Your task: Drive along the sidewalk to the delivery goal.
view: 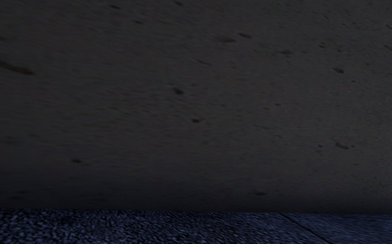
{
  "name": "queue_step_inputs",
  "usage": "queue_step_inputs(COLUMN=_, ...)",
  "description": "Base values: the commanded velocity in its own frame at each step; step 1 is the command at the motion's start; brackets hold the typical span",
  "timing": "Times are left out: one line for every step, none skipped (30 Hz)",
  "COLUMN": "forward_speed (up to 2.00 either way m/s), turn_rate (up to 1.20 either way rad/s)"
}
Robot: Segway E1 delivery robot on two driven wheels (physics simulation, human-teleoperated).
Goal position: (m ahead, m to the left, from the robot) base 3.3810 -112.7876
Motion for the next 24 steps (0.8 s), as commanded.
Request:
queue_step_inputs(forward_speed=0.00, turn_rate=0.00)
queue_step_inputs(forward_speed=0.00, turn_rate=0.00)
queue_step_inputs(forward_speed=0.00, turn_rate=0.00)
queue_step_inputs(forward_speed=0.00, turn_rate=0.00)
queue_step_inputs(forward_speed=0.00, turn_rate=0.00)
queue_step_inputs(forward_speed=0.00, turn_rate=0.00)
queue_step_inputs(forward_speed=0.00, turn_rate=0.00)
queue_step_inputs(forward_speed=0.00, turn_rate=0.00)
queue_step_inputs(forward_speed=0.00, turn_rate=0.00)
queue_step_inputs(forward_speed=0.00, turn_rate=0.00)
queue_step_inputs(forward_speed=0.00, turn_rate=0.00)
queue_step_inputs(forward_speed=0.00, turn_rate=0.00)
queue_step_inputs(forward_speed=0.00, turn_rate=0.00)
queue_step_inputs(forward_speed=0.00, turn_rate=0.00)
queue_step_inputs(forward_speed=0.00, turn_rate=0.00)
queue_step_inputs(forward_speed=0.00, turn_rate=0.00)
queue_step_inputs(forward_speed=0.00, turn_rate=0.00)
queue_step_inputs(forward_speed=0.00, turn_rate=0.00)
queue_step_inputs(forward_speed=0.00, turn_rate=0.00)
queue_step_inputs(forward_speed=0.00, turn_rate=0.00)
queue_step_inputs(forward_speed=0.00, turn_rate=0.00)
queue_step_inputs(forward_speed=0.00, turn_rate=0.00)
queue_step_inputs(forward_speed=0.00, turn_rate=0.00)
queue_step_inputs(forward_speed=0.00, turn_rate=0.00)
